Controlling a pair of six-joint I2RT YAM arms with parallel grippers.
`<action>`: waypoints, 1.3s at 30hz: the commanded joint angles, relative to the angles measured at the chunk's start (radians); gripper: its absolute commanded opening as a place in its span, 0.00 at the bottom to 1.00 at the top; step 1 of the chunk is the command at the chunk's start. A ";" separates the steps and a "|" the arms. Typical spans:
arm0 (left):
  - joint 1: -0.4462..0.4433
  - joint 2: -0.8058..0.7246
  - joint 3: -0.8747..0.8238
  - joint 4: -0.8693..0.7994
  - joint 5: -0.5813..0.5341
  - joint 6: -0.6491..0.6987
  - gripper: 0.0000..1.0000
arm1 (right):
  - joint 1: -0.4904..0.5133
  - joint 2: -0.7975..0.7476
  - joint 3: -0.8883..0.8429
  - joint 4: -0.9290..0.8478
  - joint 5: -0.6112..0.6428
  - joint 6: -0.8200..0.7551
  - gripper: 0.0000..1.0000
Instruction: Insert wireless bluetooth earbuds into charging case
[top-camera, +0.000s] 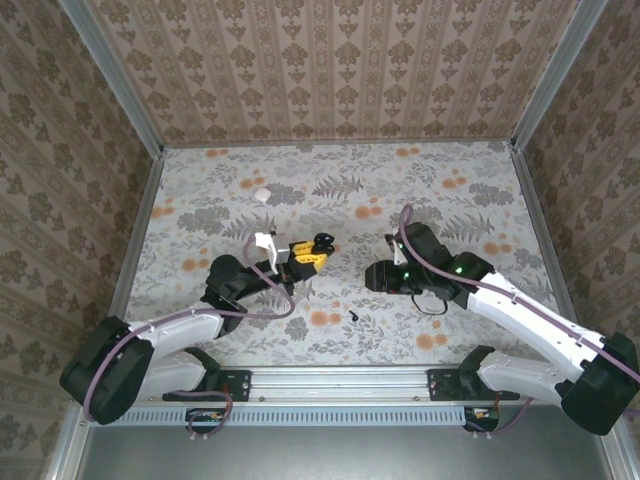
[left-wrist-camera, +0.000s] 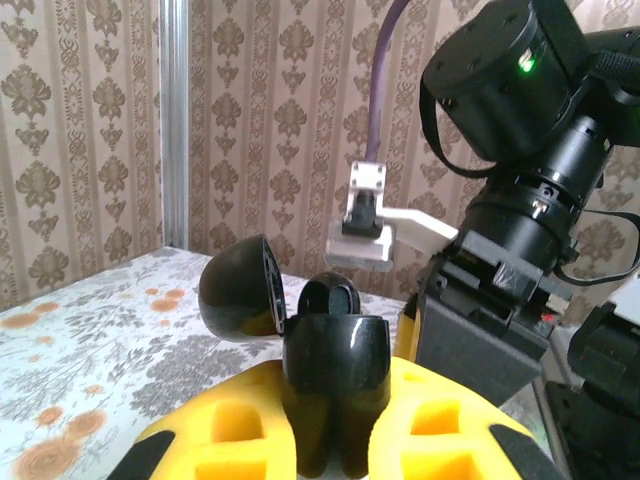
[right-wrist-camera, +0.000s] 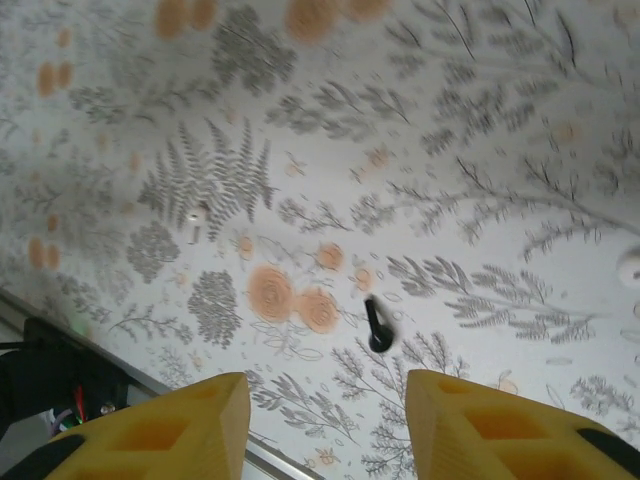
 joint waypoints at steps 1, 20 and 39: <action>-0.004 -0.066 -0.007 -0.051 -0.026 0.082 0.00 | 0.029 0.007 -0.072 0.084 0.001 0.105 0.43; -0.013 -0.258 -0.073 -0.259 -0.092 0.131 0.00 | 0.248 0.427 -0.051 0.256 0.062 0.144 0.22; -0.018 -0.242 -0.072 -0.261 -0.103 0.137 0.00 | 0.310 0.510 0.000 0.170 0.161 0.126 0.14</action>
